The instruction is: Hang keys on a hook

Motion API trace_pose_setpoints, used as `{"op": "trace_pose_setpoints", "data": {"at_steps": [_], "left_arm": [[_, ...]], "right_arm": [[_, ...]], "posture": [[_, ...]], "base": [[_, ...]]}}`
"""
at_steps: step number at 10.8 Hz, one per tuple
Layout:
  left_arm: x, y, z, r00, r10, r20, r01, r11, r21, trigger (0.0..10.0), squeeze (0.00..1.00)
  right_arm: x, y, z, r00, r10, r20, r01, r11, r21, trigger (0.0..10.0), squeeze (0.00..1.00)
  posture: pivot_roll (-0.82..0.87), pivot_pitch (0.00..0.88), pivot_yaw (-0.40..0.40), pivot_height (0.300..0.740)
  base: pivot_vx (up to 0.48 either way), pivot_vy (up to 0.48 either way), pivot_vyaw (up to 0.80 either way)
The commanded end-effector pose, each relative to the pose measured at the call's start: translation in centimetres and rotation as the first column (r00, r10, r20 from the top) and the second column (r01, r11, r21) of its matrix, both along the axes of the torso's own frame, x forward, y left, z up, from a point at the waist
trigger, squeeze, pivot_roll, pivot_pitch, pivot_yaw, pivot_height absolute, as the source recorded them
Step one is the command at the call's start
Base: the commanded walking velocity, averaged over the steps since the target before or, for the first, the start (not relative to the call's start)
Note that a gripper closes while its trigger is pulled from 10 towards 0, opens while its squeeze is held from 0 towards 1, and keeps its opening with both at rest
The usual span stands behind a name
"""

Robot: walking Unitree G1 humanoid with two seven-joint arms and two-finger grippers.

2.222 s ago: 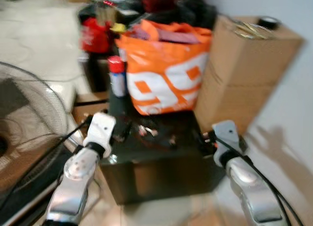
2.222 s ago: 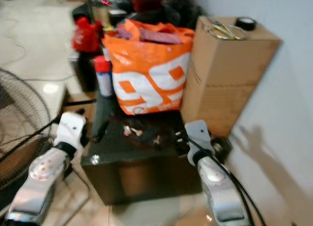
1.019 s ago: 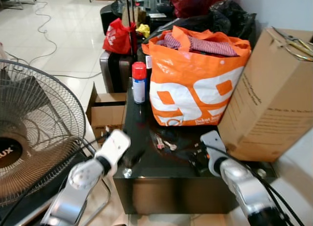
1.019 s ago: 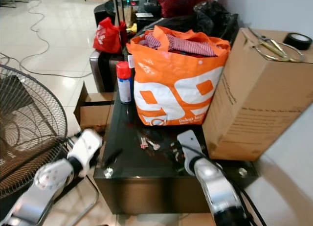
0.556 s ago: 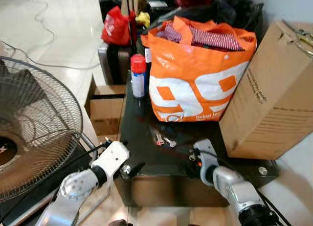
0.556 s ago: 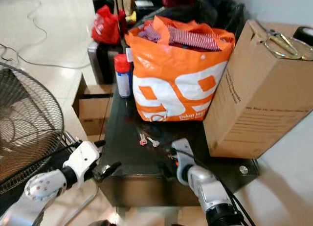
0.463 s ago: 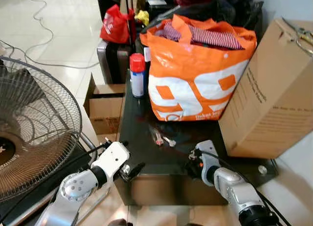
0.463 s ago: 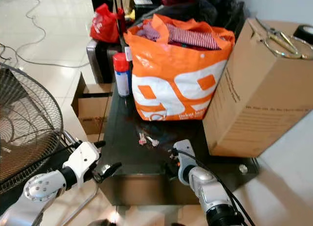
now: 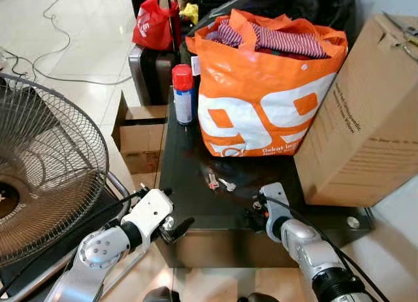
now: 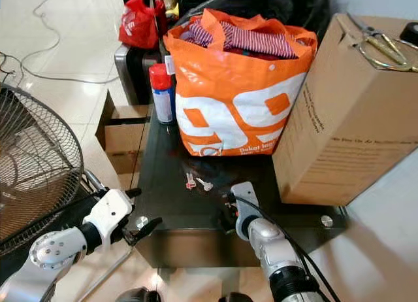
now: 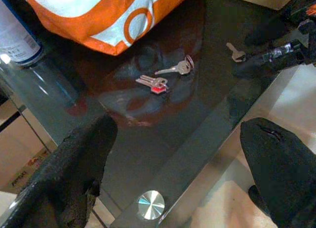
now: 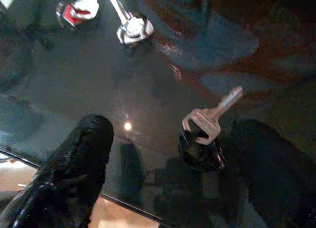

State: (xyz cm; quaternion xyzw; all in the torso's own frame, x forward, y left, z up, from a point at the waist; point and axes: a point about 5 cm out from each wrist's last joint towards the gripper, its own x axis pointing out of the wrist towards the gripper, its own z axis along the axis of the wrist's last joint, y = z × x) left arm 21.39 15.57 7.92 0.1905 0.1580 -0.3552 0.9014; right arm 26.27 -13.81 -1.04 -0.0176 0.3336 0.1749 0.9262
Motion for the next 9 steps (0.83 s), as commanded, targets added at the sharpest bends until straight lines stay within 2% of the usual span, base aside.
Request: {"op": "trace_pose_setpoints", "data": {"at_steps": [1,3,9], "left_arm": [[-0.11,-0.11,0.20,1.000,-0.012,-0.001,0.012,1.000,0.003,10.0,0.00],[-0.06,-0.14,0.18,1.000,-0.012,-0.004,0.012,1.000,0.003,10.0,0.00],[0.25,-0.26,0.01,1.000,-0.010,-0.002,0.010,1.000,0.002,10.0,0.00]], "right_arm": [[0.25,-0.12,0.05,1.000,-0.004,0.008,0.004,1.000,-0.017,0.0,0.00],[0.27,-0.36,-0.31,1.000,-0.001,0.004,0.002,0.998,-0.057,0.0,0.00],[0.36,-0.93,-0.61,1.000,0.008,-0.006,-0.008,0.997,-0.080,0.0,0.00]], "posture": [[0.01,0.130,0.000,0.740],[0.01,0.134,-0.001,0.740],[0.00,0.127,-0.003,0.740]], "base": [[0.000,0.000,0.00],[0.000,0.000,0.00],[0.000,0.000,0.00]]}}
